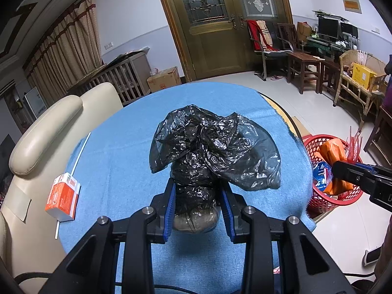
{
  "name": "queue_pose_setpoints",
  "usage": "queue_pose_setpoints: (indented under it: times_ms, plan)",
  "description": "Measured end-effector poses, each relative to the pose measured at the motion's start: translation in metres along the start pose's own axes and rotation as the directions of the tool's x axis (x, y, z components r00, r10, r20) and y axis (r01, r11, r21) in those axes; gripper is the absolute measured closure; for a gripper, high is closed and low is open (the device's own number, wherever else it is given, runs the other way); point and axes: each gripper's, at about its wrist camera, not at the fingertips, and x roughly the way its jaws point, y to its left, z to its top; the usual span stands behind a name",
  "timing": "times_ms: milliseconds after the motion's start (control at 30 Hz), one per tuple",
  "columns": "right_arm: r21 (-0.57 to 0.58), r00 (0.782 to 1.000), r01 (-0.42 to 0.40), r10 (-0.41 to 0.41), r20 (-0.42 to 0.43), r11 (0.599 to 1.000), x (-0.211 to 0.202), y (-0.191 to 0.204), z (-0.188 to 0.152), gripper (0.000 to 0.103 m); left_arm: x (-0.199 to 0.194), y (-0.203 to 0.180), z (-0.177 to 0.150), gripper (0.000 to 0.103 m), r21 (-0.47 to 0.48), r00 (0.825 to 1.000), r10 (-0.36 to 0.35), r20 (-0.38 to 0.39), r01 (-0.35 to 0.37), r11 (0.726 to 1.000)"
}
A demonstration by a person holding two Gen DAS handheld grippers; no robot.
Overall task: Collect trash
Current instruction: 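Lift both bags and carry them toward the red basket with both tools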
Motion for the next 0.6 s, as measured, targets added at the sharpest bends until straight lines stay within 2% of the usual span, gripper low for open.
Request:
queue_pose_setpoints:
  times_ms: [600]
  plan:
    - [0.01,1.0,0.001,-0.001,-0.003,1.0,0.0013,-0.0018,-0.0022,0.069,0.0033,0.0004,-0.0021,0.067,0.011,1.0,-0.008,-0.003,0.008,1.0]
